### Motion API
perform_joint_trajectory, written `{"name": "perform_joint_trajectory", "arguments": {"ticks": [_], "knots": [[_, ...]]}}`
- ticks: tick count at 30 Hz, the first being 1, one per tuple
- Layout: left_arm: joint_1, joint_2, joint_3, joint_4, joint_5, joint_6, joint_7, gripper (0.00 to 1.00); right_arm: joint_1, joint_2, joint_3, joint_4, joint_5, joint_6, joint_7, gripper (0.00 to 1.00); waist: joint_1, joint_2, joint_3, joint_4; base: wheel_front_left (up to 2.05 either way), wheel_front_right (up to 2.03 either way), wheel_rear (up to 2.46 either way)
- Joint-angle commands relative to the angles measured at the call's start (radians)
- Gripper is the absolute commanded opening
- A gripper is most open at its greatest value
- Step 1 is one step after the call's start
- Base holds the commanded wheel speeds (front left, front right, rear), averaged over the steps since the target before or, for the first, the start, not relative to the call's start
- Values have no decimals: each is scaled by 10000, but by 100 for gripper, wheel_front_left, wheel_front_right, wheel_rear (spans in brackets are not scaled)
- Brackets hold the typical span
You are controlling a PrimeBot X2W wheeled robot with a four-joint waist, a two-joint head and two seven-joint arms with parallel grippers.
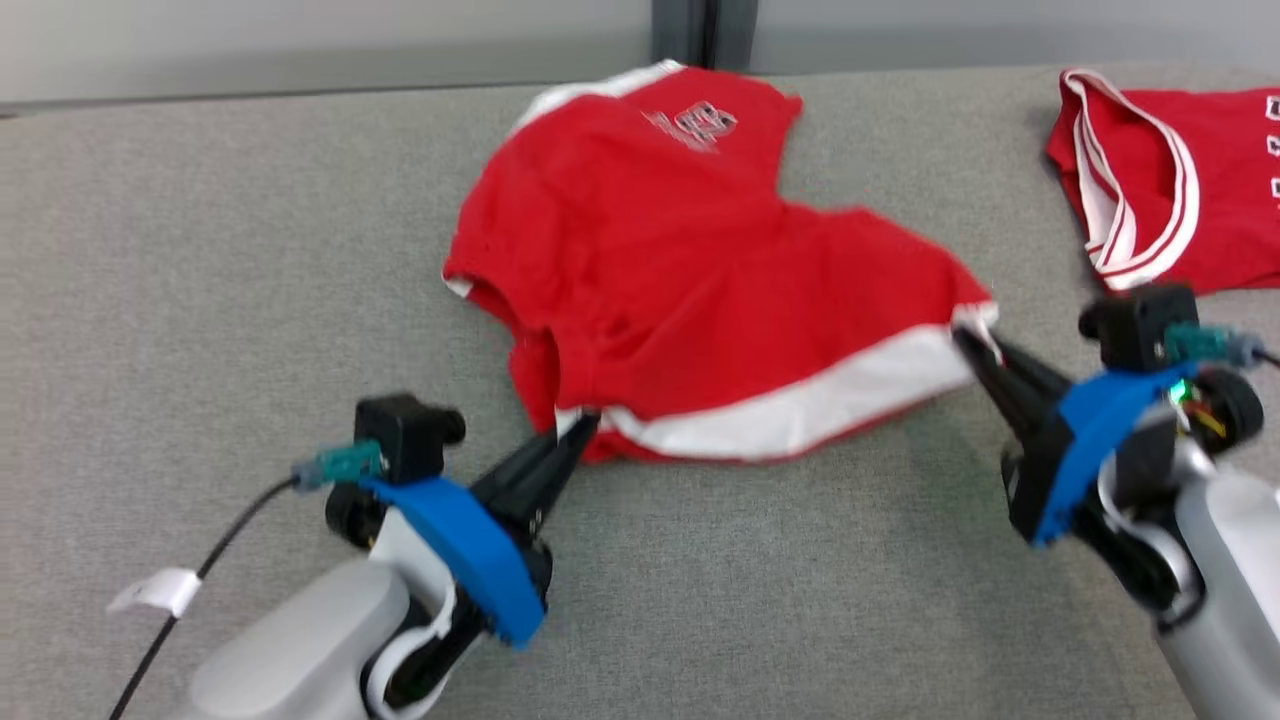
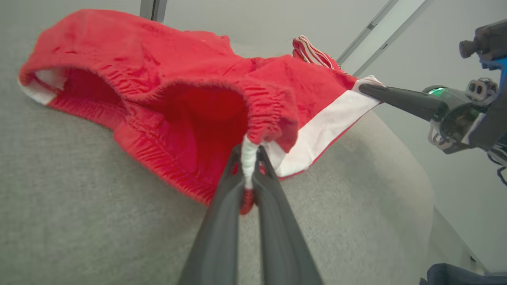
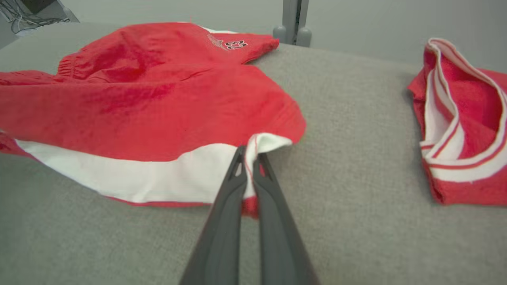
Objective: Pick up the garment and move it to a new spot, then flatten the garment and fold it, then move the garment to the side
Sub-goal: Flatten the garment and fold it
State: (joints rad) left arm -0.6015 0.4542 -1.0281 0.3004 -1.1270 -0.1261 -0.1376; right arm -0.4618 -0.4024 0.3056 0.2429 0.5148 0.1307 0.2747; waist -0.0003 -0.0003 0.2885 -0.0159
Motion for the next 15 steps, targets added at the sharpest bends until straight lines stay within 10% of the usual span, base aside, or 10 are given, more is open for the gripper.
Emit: {"name": "perform_joint_trajectory", "arguments": {"ticks": [1,8,15], "knots": [[293,204,-202,-138,-82,-69,51,0,584,-153,-133,-420,162,2,411,0,3,3,-239,-37,0,0,0],[1462,1517,-659,-925,-777,217,675,0,4103,-222,-1817,-3692,141,2,3589,0,3,3,-1055,196,0,0,0],[2929,2907,-960,-3037,-1517,1703,1559,0,7427,1269,-3618,-7094,-513,0,6678,0,3,3,-1697,371,0,0,0]]}}
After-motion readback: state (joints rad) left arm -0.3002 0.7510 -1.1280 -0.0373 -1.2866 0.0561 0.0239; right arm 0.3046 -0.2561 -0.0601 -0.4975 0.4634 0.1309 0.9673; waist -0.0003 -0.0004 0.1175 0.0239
